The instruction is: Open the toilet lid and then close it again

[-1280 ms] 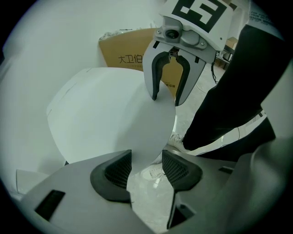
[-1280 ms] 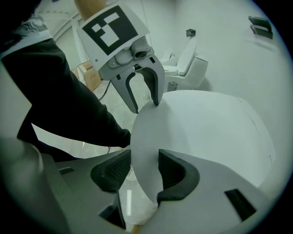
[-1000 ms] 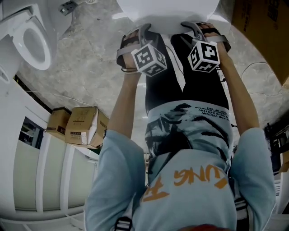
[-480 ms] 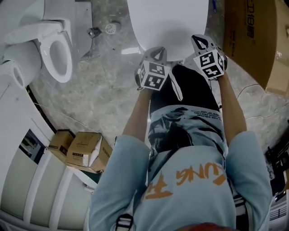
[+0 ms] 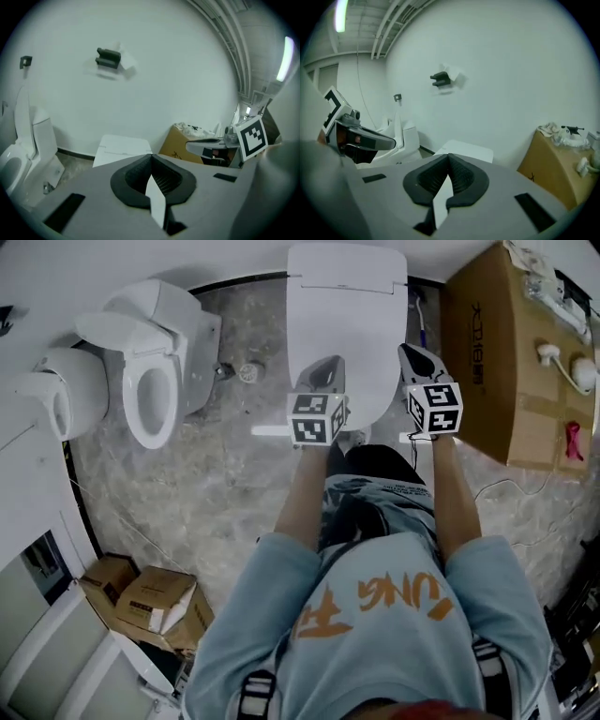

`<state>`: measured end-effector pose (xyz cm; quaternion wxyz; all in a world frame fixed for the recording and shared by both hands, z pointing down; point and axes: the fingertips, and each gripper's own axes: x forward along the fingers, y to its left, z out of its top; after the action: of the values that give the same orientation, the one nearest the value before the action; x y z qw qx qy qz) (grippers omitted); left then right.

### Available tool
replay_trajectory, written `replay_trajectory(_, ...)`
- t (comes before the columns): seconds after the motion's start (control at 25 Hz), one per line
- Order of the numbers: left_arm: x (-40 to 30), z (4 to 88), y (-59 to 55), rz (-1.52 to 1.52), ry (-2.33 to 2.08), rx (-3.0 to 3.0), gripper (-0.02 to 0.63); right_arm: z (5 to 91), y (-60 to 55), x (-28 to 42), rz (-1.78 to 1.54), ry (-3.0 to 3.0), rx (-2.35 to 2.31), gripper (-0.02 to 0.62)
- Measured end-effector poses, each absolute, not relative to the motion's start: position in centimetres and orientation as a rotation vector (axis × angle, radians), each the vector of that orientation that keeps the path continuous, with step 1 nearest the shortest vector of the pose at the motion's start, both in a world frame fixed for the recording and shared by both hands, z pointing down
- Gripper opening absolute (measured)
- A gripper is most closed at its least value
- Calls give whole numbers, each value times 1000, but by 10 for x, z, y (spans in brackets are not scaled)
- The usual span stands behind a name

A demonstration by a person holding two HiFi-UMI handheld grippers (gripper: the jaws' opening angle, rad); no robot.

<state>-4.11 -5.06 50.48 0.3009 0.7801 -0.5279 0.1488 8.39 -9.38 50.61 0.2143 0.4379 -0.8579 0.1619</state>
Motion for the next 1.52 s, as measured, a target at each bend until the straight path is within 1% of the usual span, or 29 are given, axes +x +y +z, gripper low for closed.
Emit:
replay_trajectory(0.4, -52, 320, -116, 173, -1727, 2236, 26, 322, -146, 75, 309, -2651, 1410, 14)
replay_trajectory(0.56, -53, 257, -125, 122, -1842, 2312, 26, 264, -153, 80, 220, -2702, 1475, 14)
replay_trajectory(0.68, -50, 225, -127, 110, -1904, 2361, 26, 230, -154, 82, 106, -2712, 1488, 14)
replay_trajectory(0.92, -50, 194, -130, 90, -1944, 2405, 26, 190, -156, 76, -21, -2735, 1526, 14)
replay_trajectory(1.28, -62, 179, -128, 6, -1993, 2423, 26, 180, -154, 79, -58, -2732, 1559, 14)
replay_trajectory(1.52, -59, 176, -128, 26, -1982, 2444, 26, 178, -150, 81, -61, -2732, 1570, 14)
